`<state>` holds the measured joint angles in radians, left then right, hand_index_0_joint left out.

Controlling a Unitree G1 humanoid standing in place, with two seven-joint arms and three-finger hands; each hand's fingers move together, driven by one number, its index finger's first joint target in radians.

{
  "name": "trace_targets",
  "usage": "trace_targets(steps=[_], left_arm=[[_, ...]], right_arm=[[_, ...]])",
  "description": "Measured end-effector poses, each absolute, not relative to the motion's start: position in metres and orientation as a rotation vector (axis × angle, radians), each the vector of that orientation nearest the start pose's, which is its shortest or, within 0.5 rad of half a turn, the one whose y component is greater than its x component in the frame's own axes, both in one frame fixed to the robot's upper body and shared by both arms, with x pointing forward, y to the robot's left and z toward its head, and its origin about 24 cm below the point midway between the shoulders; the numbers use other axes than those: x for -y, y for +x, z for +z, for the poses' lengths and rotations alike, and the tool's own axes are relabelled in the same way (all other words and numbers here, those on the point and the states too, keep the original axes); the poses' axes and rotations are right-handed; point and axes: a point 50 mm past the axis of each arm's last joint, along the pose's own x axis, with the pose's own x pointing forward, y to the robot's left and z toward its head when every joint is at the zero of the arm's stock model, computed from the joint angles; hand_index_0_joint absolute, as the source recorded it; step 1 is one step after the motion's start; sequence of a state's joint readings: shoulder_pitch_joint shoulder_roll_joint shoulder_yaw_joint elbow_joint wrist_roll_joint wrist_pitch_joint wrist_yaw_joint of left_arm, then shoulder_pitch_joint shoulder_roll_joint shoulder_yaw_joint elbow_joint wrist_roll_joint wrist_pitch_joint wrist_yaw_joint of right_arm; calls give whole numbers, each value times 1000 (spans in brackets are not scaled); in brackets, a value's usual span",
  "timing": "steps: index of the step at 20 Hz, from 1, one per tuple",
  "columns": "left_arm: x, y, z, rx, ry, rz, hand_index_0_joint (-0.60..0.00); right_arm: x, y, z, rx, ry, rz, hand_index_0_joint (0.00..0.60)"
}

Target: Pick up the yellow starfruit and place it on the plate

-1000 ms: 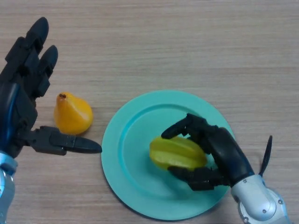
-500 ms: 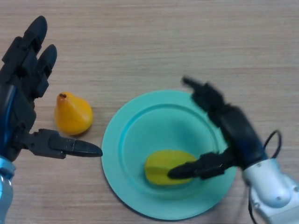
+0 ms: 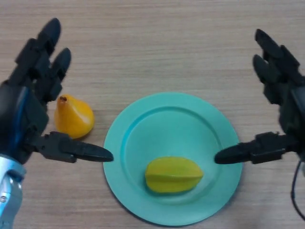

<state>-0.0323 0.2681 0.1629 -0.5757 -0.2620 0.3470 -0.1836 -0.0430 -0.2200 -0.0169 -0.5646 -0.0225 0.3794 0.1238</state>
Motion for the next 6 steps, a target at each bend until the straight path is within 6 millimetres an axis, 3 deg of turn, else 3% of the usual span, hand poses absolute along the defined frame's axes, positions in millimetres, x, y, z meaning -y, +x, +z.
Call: trace_targets(steps=[3, 6], left_arm=[[-193, 239, 152, 236, 67, -170, 0], [-193, 240, 151, 233, 66, -168, 0]], right_arm=[[181, 239, 150, 214, -248, 70, 0], [182, 239, 148, 209, -246, 70, 0]])
